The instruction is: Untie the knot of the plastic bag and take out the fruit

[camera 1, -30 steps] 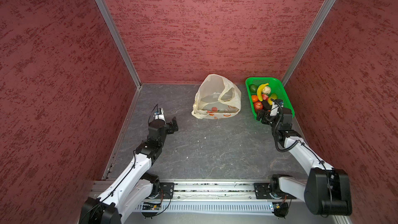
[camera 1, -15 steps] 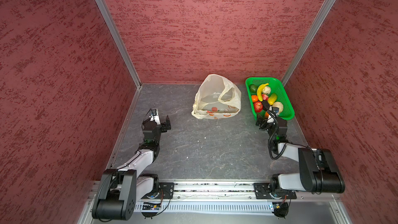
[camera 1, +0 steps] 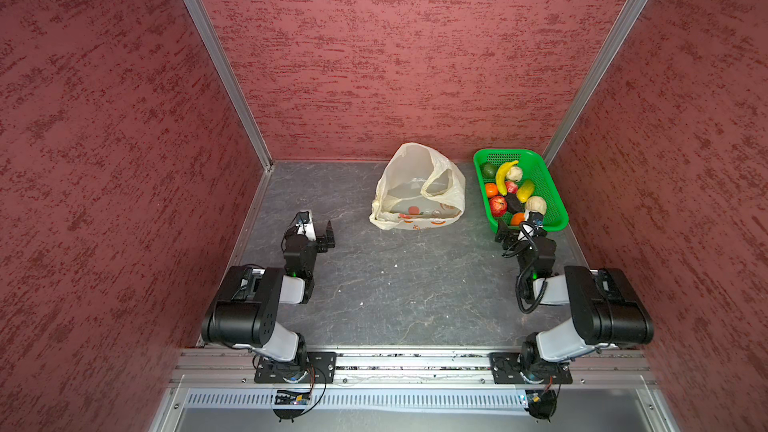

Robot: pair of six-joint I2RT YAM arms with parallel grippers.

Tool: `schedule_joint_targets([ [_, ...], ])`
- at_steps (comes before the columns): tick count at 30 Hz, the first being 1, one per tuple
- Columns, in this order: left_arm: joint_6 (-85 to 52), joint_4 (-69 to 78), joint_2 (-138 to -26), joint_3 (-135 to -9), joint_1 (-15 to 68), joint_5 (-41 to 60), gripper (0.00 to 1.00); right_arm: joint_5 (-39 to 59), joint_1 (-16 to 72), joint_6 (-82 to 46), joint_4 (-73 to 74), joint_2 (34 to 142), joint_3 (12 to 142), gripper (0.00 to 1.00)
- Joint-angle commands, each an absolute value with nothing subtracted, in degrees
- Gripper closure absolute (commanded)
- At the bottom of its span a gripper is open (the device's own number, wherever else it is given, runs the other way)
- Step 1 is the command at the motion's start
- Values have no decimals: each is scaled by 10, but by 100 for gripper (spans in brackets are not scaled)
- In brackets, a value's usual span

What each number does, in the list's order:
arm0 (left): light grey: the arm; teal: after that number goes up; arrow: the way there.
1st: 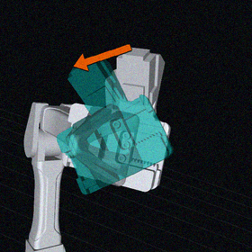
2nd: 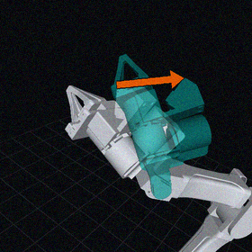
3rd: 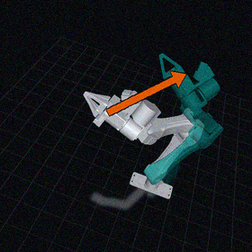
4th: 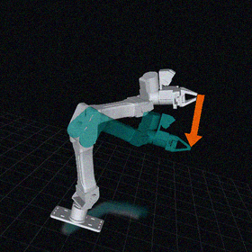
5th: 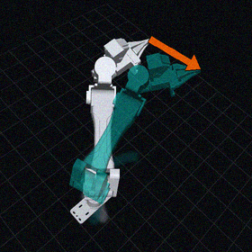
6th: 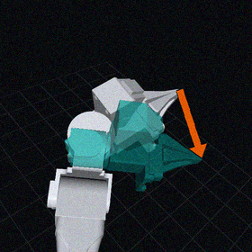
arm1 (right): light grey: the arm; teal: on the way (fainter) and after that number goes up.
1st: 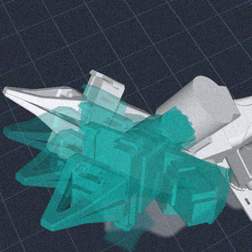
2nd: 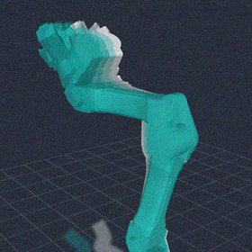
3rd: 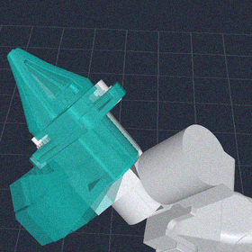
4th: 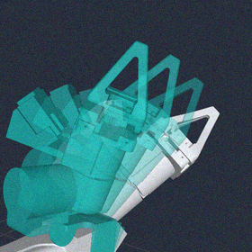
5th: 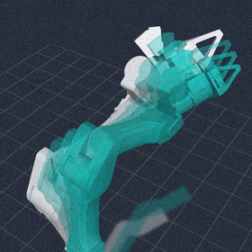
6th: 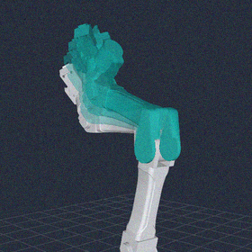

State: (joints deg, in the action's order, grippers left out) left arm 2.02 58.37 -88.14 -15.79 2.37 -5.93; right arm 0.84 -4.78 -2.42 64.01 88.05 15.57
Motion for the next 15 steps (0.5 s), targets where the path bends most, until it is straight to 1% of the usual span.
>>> schedule_joint_targets([
  [1, 26, 632, -886, -160, 27, -77, 0, 18, -49, -24, 658, 886, 163, 1],
  [15, 24, 619, -883, -165, 29, -80, 0, 19, -50, -24, 657, 886, 164, 1],
])
